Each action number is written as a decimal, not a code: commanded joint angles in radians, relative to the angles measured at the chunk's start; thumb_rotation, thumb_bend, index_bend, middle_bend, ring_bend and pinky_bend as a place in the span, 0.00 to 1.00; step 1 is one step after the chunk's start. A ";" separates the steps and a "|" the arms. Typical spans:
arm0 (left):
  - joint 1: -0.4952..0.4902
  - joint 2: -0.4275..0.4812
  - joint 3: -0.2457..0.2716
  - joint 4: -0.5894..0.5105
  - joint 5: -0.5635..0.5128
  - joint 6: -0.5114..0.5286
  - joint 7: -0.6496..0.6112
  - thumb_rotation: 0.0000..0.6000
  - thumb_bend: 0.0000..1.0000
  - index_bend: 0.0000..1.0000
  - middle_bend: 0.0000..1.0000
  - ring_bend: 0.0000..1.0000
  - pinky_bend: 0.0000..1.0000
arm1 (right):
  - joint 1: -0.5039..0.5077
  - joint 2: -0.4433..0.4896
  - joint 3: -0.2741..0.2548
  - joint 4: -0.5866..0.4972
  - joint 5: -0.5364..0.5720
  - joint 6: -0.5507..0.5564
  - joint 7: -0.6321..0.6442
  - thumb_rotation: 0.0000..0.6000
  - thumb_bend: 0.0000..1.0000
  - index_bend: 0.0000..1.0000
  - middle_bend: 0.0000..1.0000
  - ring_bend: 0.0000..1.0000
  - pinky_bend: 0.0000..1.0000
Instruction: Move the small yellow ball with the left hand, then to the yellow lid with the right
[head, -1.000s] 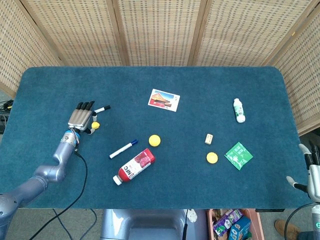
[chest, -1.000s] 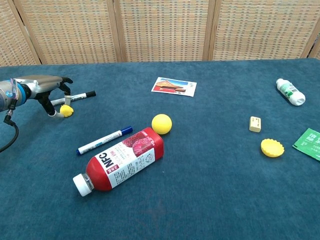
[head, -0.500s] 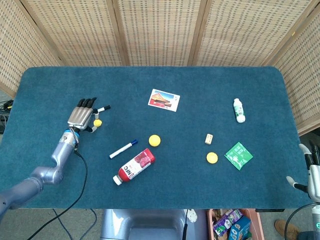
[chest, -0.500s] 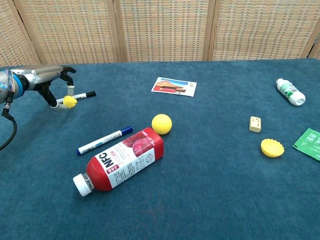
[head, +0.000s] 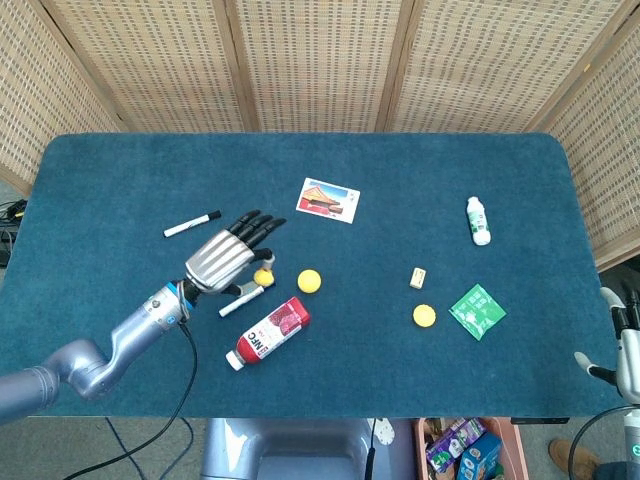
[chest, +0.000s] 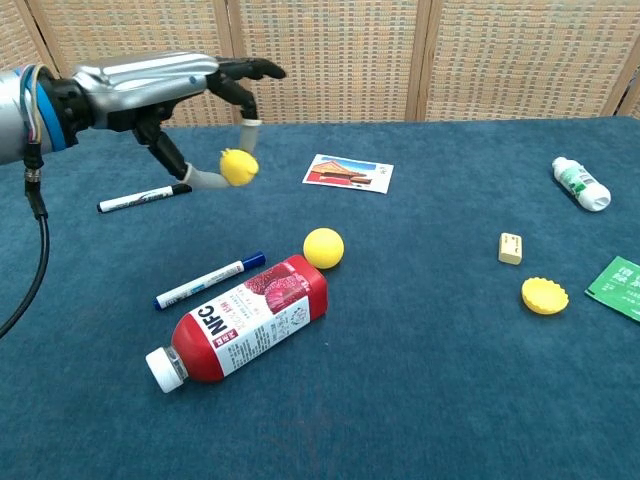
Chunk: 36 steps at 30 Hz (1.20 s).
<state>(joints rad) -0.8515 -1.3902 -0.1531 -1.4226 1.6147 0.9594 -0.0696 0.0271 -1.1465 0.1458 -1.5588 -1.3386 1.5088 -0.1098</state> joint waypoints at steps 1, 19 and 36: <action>-0.086 0.011 0.028 -0.037 0.085 -0.040 -0.071 1.00 0.37 0.60 0.00 0.00 0.00 | 0.000 -0.001 0.003 0.001 0.004 0.001 -0.001 1.00 0.00 0.00 0.00 0.00 0.00; -0.304 -0.249 0.009 0.024 0.003 -0.302 0.123 1.00 0.37 0.60 0.00 0.00 0.00 | -0.004 0.012 0.013 0.011 0.031 -0.010 0.035 1.00 0.00 0.00 0.00 0.00 0.00; -0.349 -0.387 0.062 0.164 -0.037 -0.353 0.172 1.00 0.37 0.60 0.00 0.00 0.00 | -0.007 0.021 0.023 0.023 0.057 -0.025 0.068 1.00 0.00 0.00 0.00 0.00 0.00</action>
<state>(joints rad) -1.1978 -1.7702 -0.0956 -1.2659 1.5812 0.6086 0.1026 0.0203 -1.1254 0.1682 -1.5355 -1.2816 1.4838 -0.0422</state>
